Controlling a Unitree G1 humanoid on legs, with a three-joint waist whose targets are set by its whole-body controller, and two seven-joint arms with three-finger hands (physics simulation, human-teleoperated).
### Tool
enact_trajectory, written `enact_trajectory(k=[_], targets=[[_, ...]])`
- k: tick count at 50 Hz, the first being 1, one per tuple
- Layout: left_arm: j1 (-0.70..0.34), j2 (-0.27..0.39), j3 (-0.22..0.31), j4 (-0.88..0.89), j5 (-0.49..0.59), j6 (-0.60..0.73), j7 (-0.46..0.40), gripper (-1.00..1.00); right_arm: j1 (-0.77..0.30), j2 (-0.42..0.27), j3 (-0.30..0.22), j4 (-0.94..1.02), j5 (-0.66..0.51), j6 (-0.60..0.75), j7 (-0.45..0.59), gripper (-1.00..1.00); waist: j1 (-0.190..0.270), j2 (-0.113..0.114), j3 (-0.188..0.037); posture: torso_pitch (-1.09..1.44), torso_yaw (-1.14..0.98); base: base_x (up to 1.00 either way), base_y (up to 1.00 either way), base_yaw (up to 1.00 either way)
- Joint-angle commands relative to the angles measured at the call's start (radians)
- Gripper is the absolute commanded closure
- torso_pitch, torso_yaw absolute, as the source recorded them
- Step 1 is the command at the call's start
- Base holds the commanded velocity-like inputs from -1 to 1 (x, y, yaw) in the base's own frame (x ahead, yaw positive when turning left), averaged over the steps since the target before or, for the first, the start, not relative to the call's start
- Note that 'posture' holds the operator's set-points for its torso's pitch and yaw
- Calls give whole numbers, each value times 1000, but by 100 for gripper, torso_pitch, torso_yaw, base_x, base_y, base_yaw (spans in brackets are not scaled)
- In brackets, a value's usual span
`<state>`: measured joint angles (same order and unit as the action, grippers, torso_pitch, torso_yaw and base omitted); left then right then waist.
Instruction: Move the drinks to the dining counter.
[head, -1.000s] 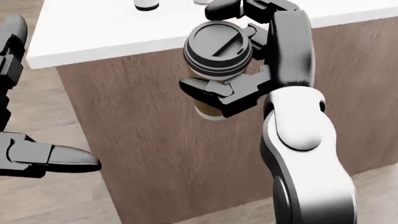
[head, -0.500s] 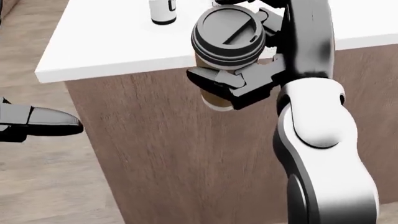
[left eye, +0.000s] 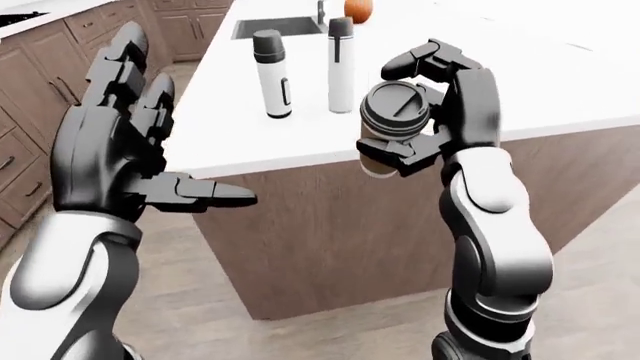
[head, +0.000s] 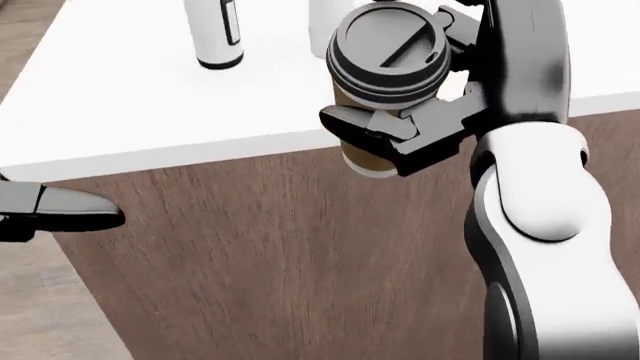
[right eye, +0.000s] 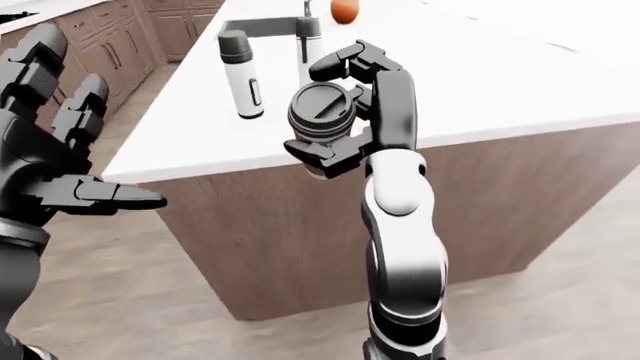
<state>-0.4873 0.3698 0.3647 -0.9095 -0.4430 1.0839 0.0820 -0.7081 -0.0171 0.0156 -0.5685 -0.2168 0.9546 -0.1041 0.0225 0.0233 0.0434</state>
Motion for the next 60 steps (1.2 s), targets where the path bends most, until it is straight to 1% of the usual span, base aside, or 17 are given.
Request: enact_trajectory(k=[1,4,5,6,15,22,23,24,32,35,36,40,41,44,48,49,60], targets=[[-21,8,3,-11,-7,-19,1,-100,-21,-4,-5,-12,-4,-23,-6,100,-2,3,-12,0,0,34,-21,0],[-24,12,12,-22,-21,-5,6,-100,-24,-2,-4,-12,-1,-22,-8,100,-3,-88,-40,0,0,35,-21,0],[-29,15,15,-23,-26,-1,9,-100,-23,-4,-3,-11,-1,-24,-7,100,-11,-42,-18,0,0,34,-20,0],[-29,16,16,-23,-28,-1,10,-100,-22,-4,-3,-11,0,-24,-6,100,-5,-64,-6,0,0,34,-20,0],[-2,22,24,-25,-39,-23,10,-100,-20,7,-13,-14,8,-31,-21,100,-1,-33,-21,0,0,28,-6,13],[-2,26,19,-26,-43,-25,15,-100,-18,-5,-15,-33,25,-22,-32,100,-11,31,-34,0,0,13,0,100],[-2,25,17,-27,-43,-24,16,-100,-19,-5,-15,-36,26,-19,-33,100,7,27,-2,0,0,12,0,100],[-1,24,16,-27,-43,-26,16,-100,-16,-8,-16,-33,27,-23,-35,100,-1,43,0,0,0,13,0,100],[0,23,7,-33,-39,-19,21,-100,27,-32,-42,-85,56,-15,-32,100,-4,8,18,0,0,0,1,0],[-12,22,4,-34,-37,-8,22,-100,48,-56,-62,-126,67,5,-21,100,3,-57,-9,0,0,0,0,0],[-14,22,2,-32,-34,-9,21,-100,55,-64,-68,-137,70,9,-18,100,5,-18,-4,0,0,0,0,0],[-17,20,-5,-28,-25,-12,17,-100,62,-77,-81,-156,83,26,-23,100,-12,-9,-19,0,0,0,0,0],[-14,19,-4,-26,-23,-15,14,-100,69,-79,-82,-173,85,34,-24,100,-16,-4,-46,0,0,8,0,0],[-9,17,-3,-22,-15,-23,6,-100,81,-90,-95,-187,96,31,-23,100,-30,-8,8,0,0,5,0,0],[4,12,8,-18,-11,-38,-5,-100,131,-94,-95,-211,103,10,-24,100,-31,23,-1,0,0,0,0,0],[9,13,6,-19,-8,-41,-7,-100,144,-97,-101,-224,105,11,-21,100,-36,3,-7,0,0,0,0,0],[8,7,4,-16,6,-44,-17,-100,265,-88,-99,-185,111,-111,-31,100,-24,-11,-25,0,0,0,0,0]])
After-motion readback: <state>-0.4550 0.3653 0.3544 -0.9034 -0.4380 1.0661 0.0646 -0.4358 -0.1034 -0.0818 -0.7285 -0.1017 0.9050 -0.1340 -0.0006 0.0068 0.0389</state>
